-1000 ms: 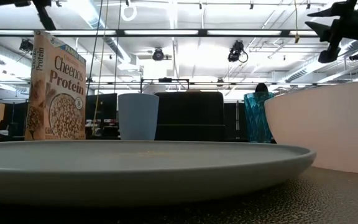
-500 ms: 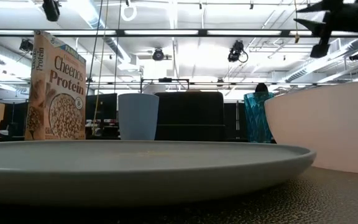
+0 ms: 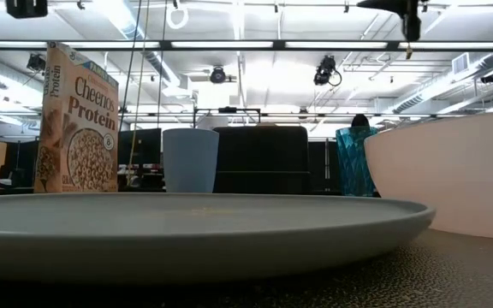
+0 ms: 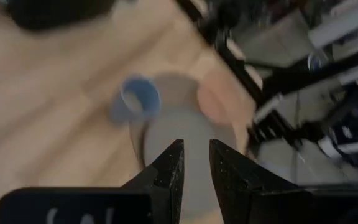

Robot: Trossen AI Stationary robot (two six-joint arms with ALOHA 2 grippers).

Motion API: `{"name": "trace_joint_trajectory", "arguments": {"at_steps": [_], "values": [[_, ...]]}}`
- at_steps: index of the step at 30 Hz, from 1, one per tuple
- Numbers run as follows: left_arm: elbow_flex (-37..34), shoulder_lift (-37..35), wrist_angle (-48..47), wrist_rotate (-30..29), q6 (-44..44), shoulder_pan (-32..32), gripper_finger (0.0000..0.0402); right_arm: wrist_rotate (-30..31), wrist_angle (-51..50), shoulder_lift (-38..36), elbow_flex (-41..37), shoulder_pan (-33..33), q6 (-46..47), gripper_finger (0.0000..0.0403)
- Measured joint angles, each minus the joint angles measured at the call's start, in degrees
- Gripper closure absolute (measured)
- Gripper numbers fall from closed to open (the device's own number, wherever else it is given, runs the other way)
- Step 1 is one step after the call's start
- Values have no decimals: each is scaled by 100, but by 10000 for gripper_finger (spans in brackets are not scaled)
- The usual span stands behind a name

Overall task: Arrange a breakfast setting
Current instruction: Pour the cereal from the cereal box into the orange bowl

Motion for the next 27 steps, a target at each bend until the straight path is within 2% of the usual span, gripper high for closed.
{"name": "trace_joint_trajectory", "arguments": {"at_steps": [3, 7, 11, 14, 17, 24, 27], "values": [[143, 238, -613, 423, -465, -3, 319, -554, -894, 496, 613, -33, -342, 321], [420, 597, -1994, 480, -907, -3, 319, -851, -1158, 912, 1138, -34, -836, 321], [644, 866, -2969, -374, -1527, -2, 319, -889, -1146, 1118, 1483, -36, -1350, 321], [584, 885, -2943, -909, -1901, 4, 315, -1017, -1112, 1173, 1606, -36, -1676, 321], [578, 894, -2971, -1284, -2246, 0, 288, -1212, -993, 1182, 1629, -68, -1839, 321], [578, 807, -2985, -2152, -3041, 199, 177, -1624, -728, 1178, 1631, -180, -1824, 321], [578, 910, -2986, -2464, -3053, 488, 156, -1704, -655, 1175, 1631, -236, -1843, 321]]}}
